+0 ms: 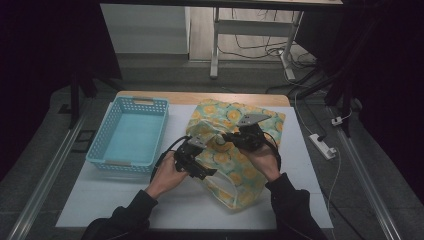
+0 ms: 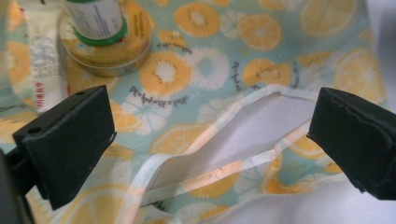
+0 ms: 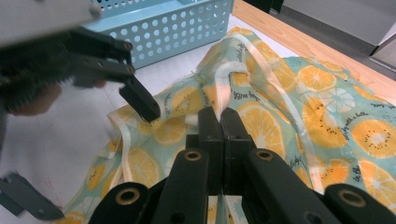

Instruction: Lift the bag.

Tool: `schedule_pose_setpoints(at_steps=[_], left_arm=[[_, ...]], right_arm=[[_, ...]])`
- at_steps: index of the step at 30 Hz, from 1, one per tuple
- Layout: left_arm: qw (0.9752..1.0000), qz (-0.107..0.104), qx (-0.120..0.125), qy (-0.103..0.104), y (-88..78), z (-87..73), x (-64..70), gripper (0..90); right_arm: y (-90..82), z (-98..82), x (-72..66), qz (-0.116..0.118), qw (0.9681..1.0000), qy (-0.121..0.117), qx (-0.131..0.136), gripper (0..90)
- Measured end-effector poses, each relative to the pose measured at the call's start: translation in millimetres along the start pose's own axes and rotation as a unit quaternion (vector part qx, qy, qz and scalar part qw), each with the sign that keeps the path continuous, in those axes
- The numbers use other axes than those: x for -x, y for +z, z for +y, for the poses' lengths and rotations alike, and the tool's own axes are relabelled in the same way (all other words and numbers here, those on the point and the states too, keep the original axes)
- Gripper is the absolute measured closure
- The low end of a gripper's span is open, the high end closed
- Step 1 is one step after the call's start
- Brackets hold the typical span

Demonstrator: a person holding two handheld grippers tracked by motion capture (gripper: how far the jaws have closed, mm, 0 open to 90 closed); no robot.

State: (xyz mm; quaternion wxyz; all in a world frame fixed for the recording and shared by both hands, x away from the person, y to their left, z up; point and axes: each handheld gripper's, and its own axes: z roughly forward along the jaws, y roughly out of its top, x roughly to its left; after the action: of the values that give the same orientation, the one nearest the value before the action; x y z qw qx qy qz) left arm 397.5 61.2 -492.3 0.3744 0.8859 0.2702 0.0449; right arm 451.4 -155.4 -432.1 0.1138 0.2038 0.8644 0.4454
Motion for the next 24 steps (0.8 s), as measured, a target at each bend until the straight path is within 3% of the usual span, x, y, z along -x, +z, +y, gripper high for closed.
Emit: schedule_pose_setpoints(at_steps=[3,10,16,18,22,24], left_arm=[[0.9999,-0.006,-0.009,0.013,8.5,-0.6,1.2,0.3],[0.9978,0.001,-0.043,0.051,28.7,-4.7,1.8,1.4],[0.9947,0.03,-0.06,0.078,40.3,-8.5,1.3,7.0],[0.9935,0.048,-0.065,0.08,42.0,-9.5,1.7,15.1],[0.9962,0.016,-0.062,0.058,40.2,-8.3,-2.0,42.3],[0.9969,0.018,-0.061,0.045,39.7,-7.4,-3.0,52.5]], right_arm=[[0.9,-0.2,-0.5,0.001,1.0,0.0,-0.001,89.6],[2.0,-0.5,-0.9,0.003,1.0,-0.001,-0.003,89.4],[2.8,-0.7,-1.5,0.003,1.0,-0.005,-0.008,89.1],[3.4,-0.8,-1.6,0.004,1.0,-0.005,-0.007,89.1],[3.2,-0.7,-1.5,0.003,0.9999,-0.006,-0.008,89.1],[2.9,-0.7,-1.2,0.003,1.0,-0.006,-0.007,89.1]])
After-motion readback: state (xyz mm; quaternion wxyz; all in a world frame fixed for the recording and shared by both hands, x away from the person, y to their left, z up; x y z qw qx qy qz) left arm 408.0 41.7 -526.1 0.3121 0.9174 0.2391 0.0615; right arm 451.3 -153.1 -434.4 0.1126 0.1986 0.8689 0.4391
